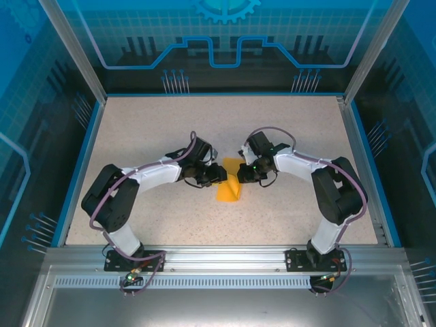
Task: Fold a paper plane with a square sheet of paper (pick it up from the middle)
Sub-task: Fold the triangle a second time at the center of the table.
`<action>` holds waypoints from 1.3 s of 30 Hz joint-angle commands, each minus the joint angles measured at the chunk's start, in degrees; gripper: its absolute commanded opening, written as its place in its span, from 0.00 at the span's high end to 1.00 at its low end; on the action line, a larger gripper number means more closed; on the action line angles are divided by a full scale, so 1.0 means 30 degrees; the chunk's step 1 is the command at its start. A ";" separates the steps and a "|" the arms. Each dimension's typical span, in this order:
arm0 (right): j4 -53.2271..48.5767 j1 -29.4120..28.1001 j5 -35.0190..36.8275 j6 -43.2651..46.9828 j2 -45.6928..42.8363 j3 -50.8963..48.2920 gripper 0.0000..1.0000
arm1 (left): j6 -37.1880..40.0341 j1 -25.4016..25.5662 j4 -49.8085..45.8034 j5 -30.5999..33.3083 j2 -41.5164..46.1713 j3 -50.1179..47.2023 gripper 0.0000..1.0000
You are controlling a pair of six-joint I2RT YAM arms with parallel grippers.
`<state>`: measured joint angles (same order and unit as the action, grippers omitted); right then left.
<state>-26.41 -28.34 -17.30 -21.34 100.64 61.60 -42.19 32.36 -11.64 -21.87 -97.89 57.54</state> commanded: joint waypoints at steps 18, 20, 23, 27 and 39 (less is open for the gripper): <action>0.3286 0.0272 -0.3240 -0.1856 -0.2172 -0.2858 0.73 | -0.1082 0.0423 0.0786 -0.0441 -0.2277 0.1167 0.78; 0.3880 0.0262 -0.3588 -0.2215 -0.2121 -0.3093 0.72 | -0.1082 0.0407 0.0833 -0.0445 -0.2273 0.1175 0.78; 0.4784 0.0232 -0.4148 -0.2747 -0.2058 -0.3388 0.70 | -0.1082 0.0427 0.0786 -0.0393 -0.2292 0.1182 0.78; 0.5093 0.0035 -0.3918 -0.3016 -0.1855 -0.3467 0.72 | -0.1125 0.0431 0.0759 -0.0381 -0.2308 0.1211 0.78; 0.5349 0.0278 -0.3422 -0.2651 -0.1076 -0.3338 0.93 | -0.1012 0.0430 0.0608 -0.0163 -0.1691 0.1029 0.76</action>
<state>-11.27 -28.42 -27.22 -29.98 96.51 51.68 -45.10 33.28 -9.98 -22.31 -104.09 59.66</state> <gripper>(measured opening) 0.073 0.231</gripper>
